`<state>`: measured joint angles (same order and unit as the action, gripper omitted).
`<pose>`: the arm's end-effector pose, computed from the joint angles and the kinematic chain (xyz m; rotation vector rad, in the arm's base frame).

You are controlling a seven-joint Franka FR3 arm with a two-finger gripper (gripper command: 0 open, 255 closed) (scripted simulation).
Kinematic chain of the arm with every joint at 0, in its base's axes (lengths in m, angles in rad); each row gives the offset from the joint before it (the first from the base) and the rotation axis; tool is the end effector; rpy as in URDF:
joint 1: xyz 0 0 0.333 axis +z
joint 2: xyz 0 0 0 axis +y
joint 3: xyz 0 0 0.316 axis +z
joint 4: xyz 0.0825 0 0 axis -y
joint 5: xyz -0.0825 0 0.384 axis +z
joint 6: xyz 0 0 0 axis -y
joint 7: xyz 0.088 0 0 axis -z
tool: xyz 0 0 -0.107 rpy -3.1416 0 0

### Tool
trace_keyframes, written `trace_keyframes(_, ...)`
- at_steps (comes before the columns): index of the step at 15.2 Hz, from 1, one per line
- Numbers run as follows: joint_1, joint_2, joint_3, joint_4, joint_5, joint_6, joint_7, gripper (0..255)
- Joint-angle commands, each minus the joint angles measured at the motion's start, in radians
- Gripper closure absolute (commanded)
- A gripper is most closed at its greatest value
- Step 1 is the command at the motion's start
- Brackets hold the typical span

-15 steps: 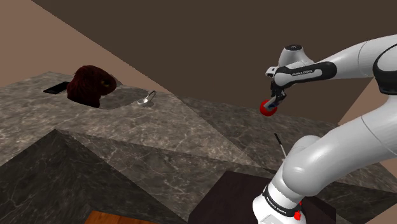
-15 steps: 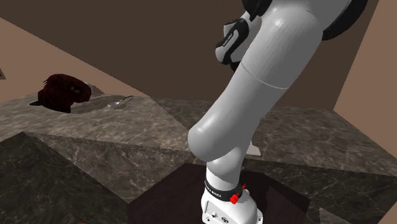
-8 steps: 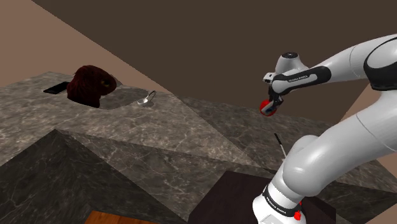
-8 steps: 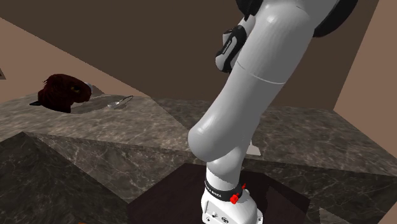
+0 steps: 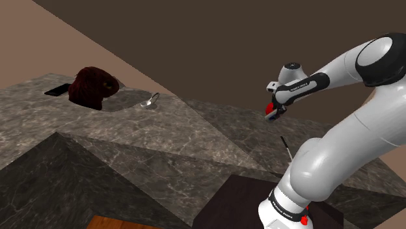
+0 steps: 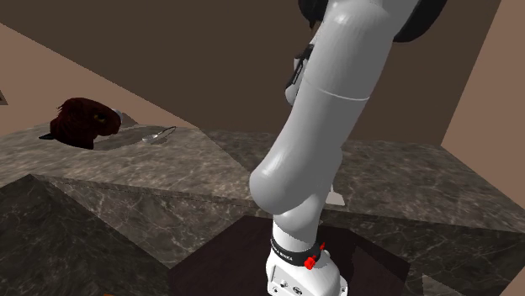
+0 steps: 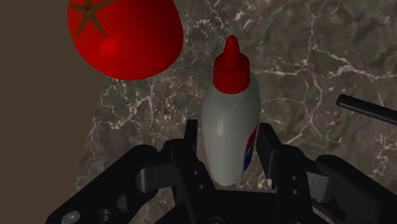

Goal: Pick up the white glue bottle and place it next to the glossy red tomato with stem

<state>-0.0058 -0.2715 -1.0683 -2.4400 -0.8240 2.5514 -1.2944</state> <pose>0.2393 -0.4255 0.3760 2.5060 1.1096 -0.2360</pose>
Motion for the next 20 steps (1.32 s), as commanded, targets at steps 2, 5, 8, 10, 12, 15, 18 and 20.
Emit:
trace_keyframes(2,0.018,0.050,-0.034,-0.014,0.012,0.061,0.002,255)
trace_keyframes(5,0.038,0.103,-0.069,-0.028,0.034,0.121,-0.002,255)
trace_keyframes(8,0.038,0.103,-0.068,-0.028,0.034,0.121,-0.003,255)
trace_keyframes(10,0.038,0.103,-0.068,-0.028,0.034,0.121,-0.003,255)
trace_keyframes(12,0.038,0.103,-0.068,-0.028,0.034,0.121,-0.003,255)
trace_keyframes(15,0.038,0.103,-0.068,-0.028,0.035,0.121,-0.003,0)
trace_keyframes(18,0.038,0.103,-0.068,-0.028,0.035,0.121,-0.003,0)
trace_keyframes(20,-0.013,-0.020,0.019,-0.030,-0.040,0.001,0.042,0)
